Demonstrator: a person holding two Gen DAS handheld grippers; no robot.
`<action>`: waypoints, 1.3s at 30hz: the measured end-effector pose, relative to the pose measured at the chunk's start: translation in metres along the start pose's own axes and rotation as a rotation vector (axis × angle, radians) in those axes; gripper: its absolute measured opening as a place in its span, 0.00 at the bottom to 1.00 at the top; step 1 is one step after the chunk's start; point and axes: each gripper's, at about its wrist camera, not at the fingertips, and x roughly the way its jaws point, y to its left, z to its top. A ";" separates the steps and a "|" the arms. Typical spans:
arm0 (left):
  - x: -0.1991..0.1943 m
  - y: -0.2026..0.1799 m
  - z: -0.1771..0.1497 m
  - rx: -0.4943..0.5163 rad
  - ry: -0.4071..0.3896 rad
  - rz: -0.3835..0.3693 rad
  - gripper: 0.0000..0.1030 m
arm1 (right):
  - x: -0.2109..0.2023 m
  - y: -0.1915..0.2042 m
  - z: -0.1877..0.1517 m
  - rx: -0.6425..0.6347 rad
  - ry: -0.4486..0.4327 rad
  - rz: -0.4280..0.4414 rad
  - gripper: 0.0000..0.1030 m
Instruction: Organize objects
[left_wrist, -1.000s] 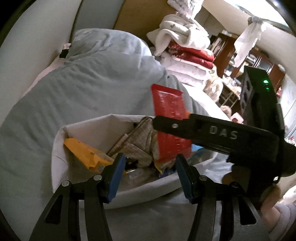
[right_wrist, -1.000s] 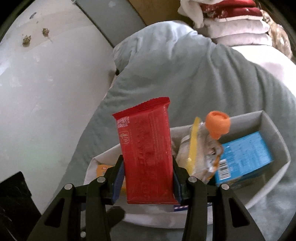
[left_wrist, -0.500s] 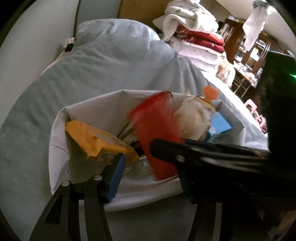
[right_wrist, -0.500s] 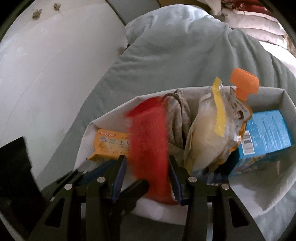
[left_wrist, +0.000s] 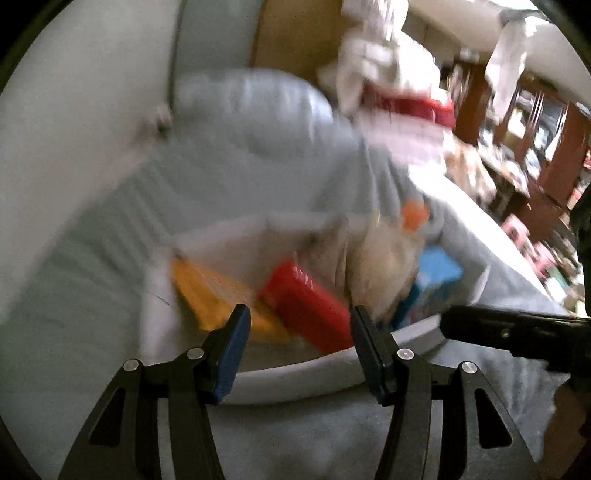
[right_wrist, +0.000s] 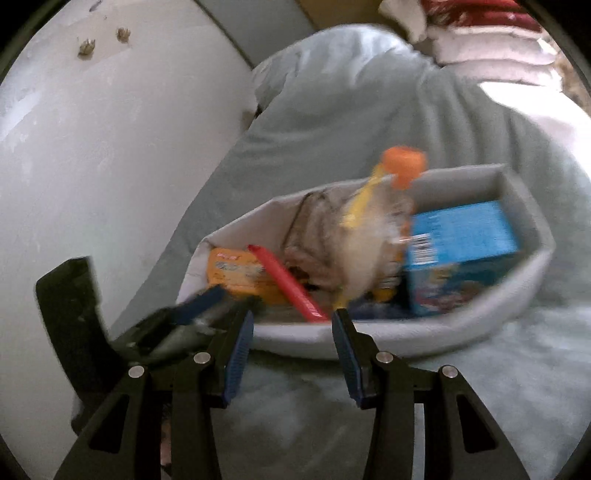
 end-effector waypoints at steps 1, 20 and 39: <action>-0.020 -0.005 0.002 0.009 -0.096 0.015 0.71 | -0.016 0.000 -0.004 -0.011 -0.018 0.008 0.44; 0.030 0.005 -0.018 -0.009 0.132 0.115 0.85 | 0.010 -0.012 -0.038 -0.181 0.002 -0.264 0.99; 0.023 -0.043 -0.014 0.254 0.037 0.701 0.90 | 0.003 -0.006 -0.040 -0.184 -0.033 -0.224 0.99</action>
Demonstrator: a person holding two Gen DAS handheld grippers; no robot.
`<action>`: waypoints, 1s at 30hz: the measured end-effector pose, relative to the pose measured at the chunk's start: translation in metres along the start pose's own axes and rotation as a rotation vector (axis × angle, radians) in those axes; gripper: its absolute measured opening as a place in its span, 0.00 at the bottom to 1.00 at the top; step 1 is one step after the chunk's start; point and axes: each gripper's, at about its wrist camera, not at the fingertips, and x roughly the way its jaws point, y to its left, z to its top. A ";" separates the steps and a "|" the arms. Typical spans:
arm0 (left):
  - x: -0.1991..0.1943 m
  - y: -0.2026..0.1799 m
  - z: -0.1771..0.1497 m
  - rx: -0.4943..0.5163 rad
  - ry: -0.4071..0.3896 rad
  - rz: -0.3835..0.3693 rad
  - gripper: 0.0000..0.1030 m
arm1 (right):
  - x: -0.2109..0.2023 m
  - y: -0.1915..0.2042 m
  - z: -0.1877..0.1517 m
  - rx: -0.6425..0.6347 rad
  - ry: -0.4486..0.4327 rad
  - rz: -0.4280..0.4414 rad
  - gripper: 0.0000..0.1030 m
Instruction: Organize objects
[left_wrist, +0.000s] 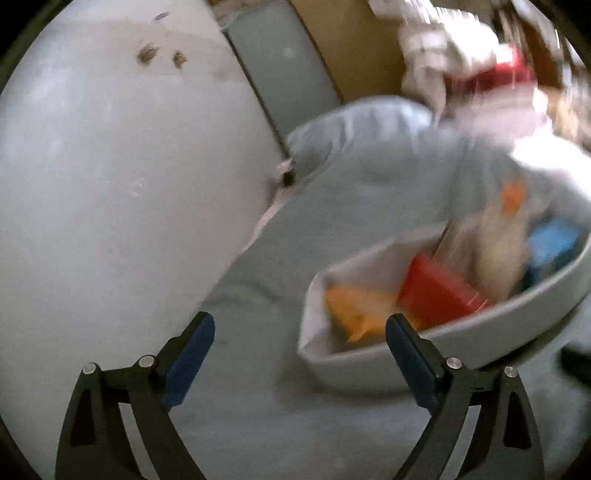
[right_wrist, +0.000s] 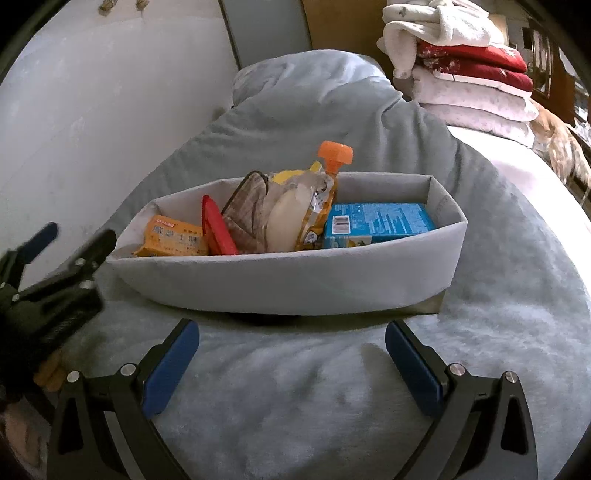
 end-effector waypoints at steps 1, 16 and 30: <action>0.011 -0.012 -0.003 0.073 0.070 0.003 0.90 | 0.001 0.000 0.000 0.000 0.006 -0.005 0.99; 0.043 0.021 -0.006 -0.330 0.222 -0.670 0.66 | 0.002 0.002 -0.002 -0.008 0.013 -0.011 0.99; 0.028 0.044 -0.016 -0.364 0.145 -0.568 0.66 | 0.002 0.003 -0.001 -0.009 0.013 -0.011 0.99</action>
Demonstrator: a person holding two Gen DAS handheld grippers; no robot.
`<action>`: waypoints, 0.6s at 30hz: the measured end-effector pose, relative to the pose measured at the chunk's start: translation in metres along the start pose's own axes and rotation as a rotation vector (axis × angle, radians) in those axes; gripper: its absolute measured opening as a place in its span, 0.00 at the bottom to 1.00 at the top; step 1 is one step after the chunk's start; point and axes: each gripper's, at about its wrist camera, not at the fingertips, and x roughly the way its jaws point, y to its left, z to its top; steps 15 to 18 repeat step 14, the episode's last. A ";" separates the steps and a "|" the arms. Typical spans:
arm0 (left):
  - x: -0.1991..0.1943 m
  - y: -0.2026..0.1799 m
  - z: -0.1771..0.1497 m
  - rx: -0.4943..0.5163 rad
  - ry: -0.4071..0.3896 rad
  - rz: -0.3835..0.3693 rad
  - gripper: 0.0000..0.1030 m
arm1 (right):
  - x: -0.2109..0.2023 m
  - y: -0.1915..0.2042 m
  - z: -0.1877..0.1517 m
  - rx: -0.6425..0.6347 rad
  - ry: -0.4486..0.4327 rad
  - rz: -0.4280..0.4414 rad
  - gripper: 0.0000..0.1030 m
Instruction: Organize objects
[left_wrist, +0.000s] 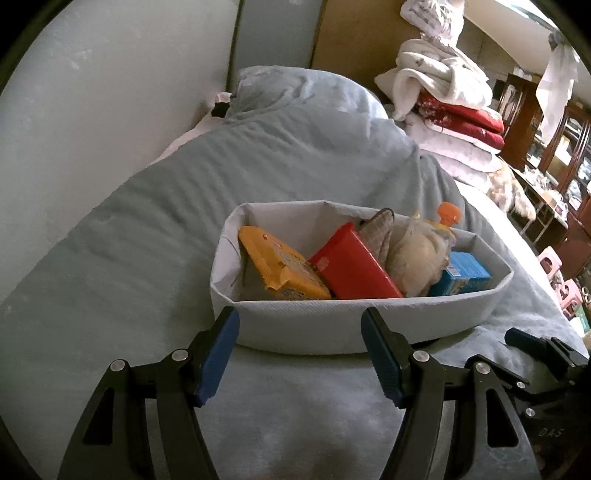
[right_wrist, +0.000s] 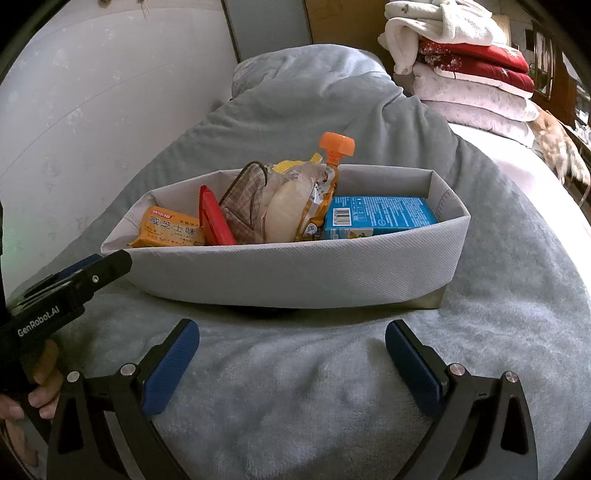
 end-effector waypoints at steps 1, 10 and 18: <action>0.000 0.000 0.000 0.002 0.000 0.001 0.66 | 0.000 0.000 0.000 0.000 0.000 0.000 0.99; -0.001 0.000 0.000 0.010 0.002 0.004 0.66 | 0.000 0.000 0.000 0.001 -0.001 0.001 0.99; -0.007 0.003 0.001 0.001 -0.004 -0.021 0.66 | -0.007 -0.003 0.002 0.014 -0.005 0.019 0.99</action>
